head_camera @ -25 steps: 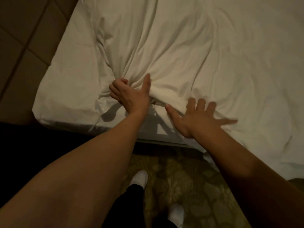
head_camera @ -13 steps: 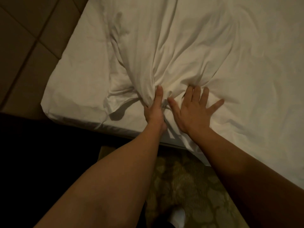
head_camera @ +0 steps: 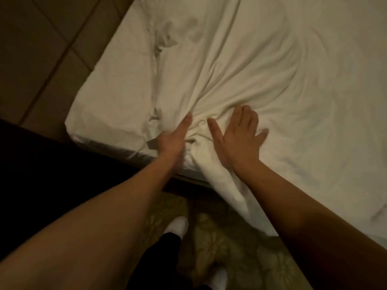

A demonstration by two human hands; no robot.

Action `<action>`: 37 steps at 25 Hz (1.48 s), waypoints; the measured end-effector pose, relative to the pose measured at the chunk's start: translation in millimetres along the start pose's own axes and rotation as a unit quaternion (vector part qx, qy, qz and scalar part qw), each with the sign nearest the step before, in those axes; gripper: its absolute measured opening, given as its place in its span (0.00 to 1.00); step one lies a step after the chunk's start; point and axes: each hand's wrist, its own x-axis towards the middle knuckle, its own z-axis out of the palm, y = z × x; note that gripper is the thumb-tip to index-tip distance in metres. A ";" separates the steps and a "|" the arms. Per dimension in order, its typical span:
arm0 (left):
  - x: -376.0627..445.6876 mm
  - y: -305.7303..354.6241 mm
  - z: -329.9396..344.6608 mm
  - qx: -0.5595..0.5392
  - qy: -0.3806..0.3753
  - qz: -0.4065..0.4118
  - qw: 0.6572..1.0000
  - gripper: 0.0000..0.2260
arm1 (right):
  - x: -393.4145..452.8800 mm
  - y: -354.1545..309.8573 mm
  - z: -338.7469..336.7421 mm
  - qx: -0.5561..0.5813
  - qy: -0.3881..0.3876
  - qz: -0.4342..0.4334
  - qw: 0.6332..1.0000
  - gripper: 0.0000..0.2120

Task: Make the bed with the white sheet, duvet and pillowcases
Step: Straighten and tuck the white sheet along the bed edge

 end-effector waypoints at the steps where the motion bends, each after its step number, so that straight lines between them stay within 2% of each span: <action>1: 4.4 16.1 -32.7 0.047 0.027 0.037 0.998 0.37 | -2.6 -13.4 1.2 0.026 -0.021 -0.029 0.999 0.41; 2: 7.7 33.8 -62.3 0.100 0.047 0.069 0.991 0.36 | -6.2 -27.8 5.8 0.029 -0.048 -0.071 0.996 0.39; 4: 15.9 55.6 -98.3 0.174 0.073 0.095 0.977 0.29 | -14.9 -49.8 28.4 -0.022 -0.091 -0.152 0.984 0.37; 6: 20.0 53.9 -102.6 0.174 0.064 0.103 0.977 0.26 | -19.1 -55.7 54.7 -0.054 -0.099 -0.152 0.982 0.36; 8: 24.9 29.8 -98.0 0.108 0.050 0.079 0.990 0.24 | -13.5 -51.0 71.4 -0.046 -0.099 -0.115 0.987 0.36; 10: 38.6 2.1 -96.5 0.020 0.040 0.028 0.999 0.29 | -7.4 -44.4 79.8 -0.044 -0.100 -0.104 0.989 0.35; 12: 56.9 -12.2 -96.4 -0.041 -0.029 -0.010 0.999 0.39 | -1.7 -46.3 85.6 -0.037 -0.092 -0.094 0.991 0.35; 14: 68.5 -14.8 -95.2 -0.084 -0.100 -0.021 0.991 0.42 | 1.8 -55.8 88.8 -0.017 -0.086 -0.074 0.993 0.35; 18: 84.8 -10.3 -79.7 -0.098 -0.118 -0.073 0.985 0.46 | 10.8 -69.8 86.9 -0.001 -0.092 -0.050 0.995 0.37; 22: 89.2 -10.5 -72.1 -0.092 -0.181 -0.124 0.971 0.48 | 10.8 -73.1 85.1 0.008 -0.102 -0.056 0.993 0.38; 24: 73.5 -12.3 -81.4 -0.084 -0.161 -0.113 0.977 0.45 | 5.5 -74.9 79.7 0.002 -0.116 -0.059 0.992 0.39; 27: 65.4 33.8 -136.8 0.038 -0.100 -0.042 0.993 0.38 | -1.9 -94.1 67.4 -0.004 -0.092 -0.088 0.992 0.46; 30: 69.7 117.0 -222.3 0.230 -0.001 0.056 0.972 0.31 | 5.7 -144.4 64.3 0.016 -0.049 -0.173 0.983 0.45; 32: 77.7 132.7 -244.2 0.283 0.026 0.089 0.955 0.28 | 10.5 -170.5 74.3 0.004 -0.060 -0.196 0.979 0.40; 35: 92.4 93.7 -230.7 0.229 0.022 0.087 0.969 0.24 | 9.5 -187.4 108.3 -0.021 -0.102 -0.174 0.979 0.40; 37: 106.3 65.1 -224.5 0.129 0.024 0.055 0.990 0.23 | 8.7 -184.6 127.2 -0.044 -0.110 -0.182 0.976 0.40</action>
